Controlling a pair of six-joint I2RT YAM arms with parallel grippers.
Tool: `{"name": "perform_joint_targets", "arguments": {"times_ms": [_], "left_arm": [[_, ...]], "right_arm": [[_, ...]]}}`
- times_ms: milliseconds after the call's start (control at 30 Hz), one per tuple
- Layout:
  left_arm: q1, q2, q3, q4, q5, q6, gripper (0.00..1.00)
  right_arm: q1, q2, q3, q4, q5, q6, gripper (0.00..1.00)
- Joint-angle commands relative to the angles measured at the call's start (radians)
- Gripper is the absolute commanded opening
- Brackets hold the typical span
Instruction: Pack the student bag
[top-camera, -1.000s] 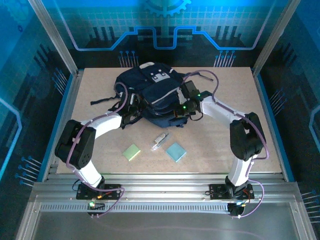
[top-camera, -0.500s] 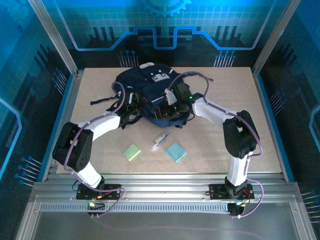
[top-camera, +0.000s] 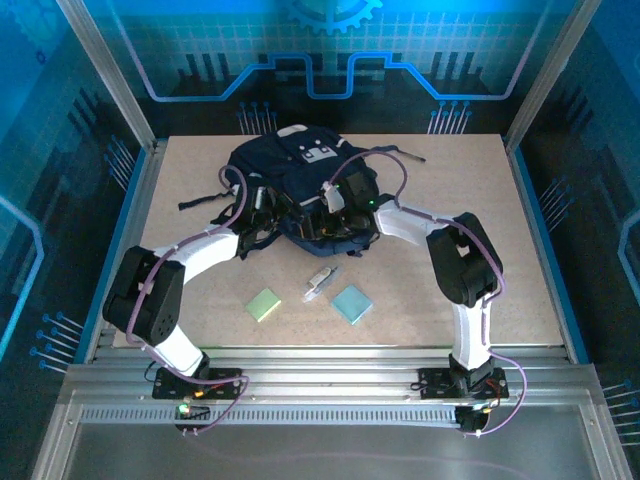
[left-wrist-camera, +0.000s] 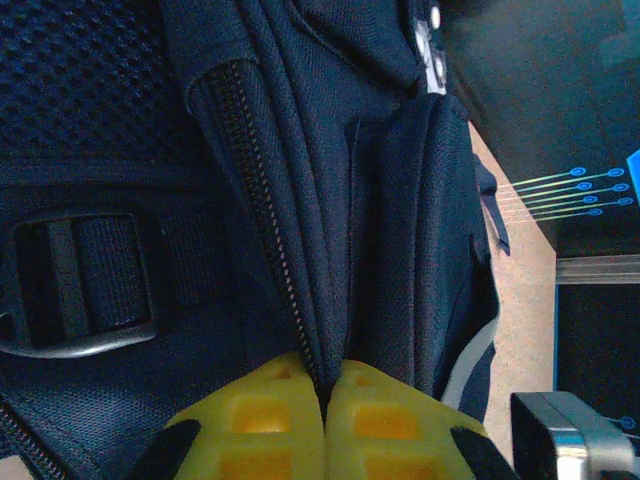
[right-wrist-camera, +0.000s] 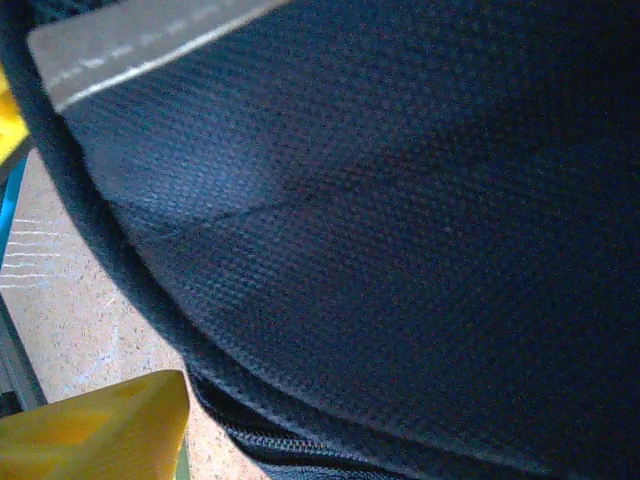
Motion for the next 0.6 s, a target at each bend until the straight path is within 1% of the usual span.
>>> {"name": "perform_joint_targets", "arguments": {"times_ms": [0, 67, 267, 367, 500, 567], "left_arm": [[-0.022, -0.064, -0.010, 0.097, 0.051, -0.035, 0.00], [-0.029, -0.064, -0.021, 0.111, 0.041, -0.046, 0.00], [-0.032, -0.066, -0.039, 0.122, 0.013, -0.053, 0.00], [-0.033, -0.067, -0.047, 0.127, 0.003, -0.053, 0.00], [-0.033, -0.059, -0.043, 0.127, -0.001, -0.048, 0.00], [-0.033, -0.055, -0.038, 0.120, -0.006, -0.038, 0.00]], "right_arm": [[0.030, -0.029, -0.063, 0.280, -0.052, 0.077, 0.72], [0.031, -0.046, -0.109, 0.365, -0.066, 0.131, 0.70], [0.044, -0.078, -0.169, 0.518, -0.114, 0.245, 0.65], [0.049, -0.106, -0.214, 0.589, -0.098, 0.278, 0.64], [0.043, -0.111, -0.233, 0.645, -0.126, 0.333, 0.61], [0.045, -0.121, -0.241, 0.646, -0.126, 0.347, 0.59]]}}
